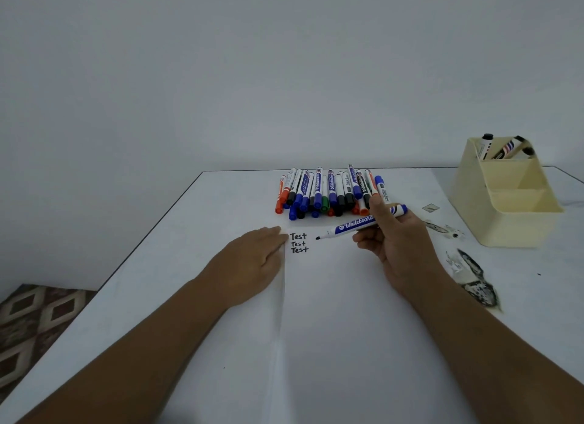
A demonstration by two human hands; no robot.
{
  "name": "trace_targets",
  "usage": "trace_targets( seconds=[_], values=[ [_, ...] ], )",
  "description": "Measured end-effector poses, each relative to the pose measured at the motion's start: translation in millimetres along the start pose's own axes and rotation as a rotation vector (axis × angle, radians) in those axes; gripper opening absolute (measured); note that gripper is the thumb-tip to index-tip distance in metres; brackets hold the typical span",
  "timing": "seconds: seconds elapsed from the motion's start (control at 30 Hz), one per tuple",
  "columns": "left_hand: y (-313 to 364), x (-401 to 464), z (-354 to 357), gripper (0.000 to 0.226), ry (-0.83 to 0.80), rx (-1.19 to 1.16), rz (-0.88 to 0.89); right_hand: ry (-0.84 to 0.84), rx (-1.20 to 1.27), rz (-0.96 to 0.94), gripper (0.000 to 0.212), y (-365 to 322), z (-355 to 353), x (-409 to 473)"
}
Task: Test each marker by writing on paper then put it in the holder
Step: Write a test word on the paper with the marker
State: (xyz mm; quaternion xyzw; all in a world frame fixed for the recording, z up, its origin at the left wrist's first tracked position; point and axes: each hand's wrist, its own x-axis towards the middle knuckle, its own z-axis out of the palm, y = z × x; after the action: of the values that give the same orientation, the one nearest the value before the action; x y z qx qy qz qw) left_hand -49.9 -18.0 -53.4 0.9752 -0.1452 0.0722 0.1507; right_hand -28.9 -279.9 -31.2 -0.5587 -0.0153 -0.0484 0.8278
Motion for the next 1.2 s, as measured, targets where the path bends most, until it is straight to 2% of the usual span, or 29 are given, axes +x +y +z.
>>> trace_targets(
  seconds=[0.13,0.23,0.37,0.53,0.73,1.2],
  values=[
    [6.5,-0.9,-7.1,0.082,-0.147,0.006,-0.069,-0.045,-0.043,0.014,0.061,0.6,3.9,-3.4],
    [12.3,-1.8,-11.6,0.091,-0.222,0.024,-0.076,-0.060,-0.081,0.013,0.062,-1.7,8.6,-7.4],
    [18.1,2.6,-15.1,0.099,-0.280,0.142,-0.082,-0.051,-0.165,-0.021,0.033,1.6,18.3,-9.3],
    [17.0,6.8,-16.2,0.111,-0.349,0.234,-0.078,-0.104,-0.308,-0.028,0.009,10.2,31.9,-12.1],
    [12.6,7.0,-13.6,0.115,-0.330,0.277,-0.046,-0.181,-0.448,-0.031,0.017,17.2,37.0,-14.7],
    [4.4,7.5,-6.7,0.114,-0.306,0.180,-0.031,-0.153,-0.490,0.021,0.006,20.8,38.4,-14.7]
  ],
)
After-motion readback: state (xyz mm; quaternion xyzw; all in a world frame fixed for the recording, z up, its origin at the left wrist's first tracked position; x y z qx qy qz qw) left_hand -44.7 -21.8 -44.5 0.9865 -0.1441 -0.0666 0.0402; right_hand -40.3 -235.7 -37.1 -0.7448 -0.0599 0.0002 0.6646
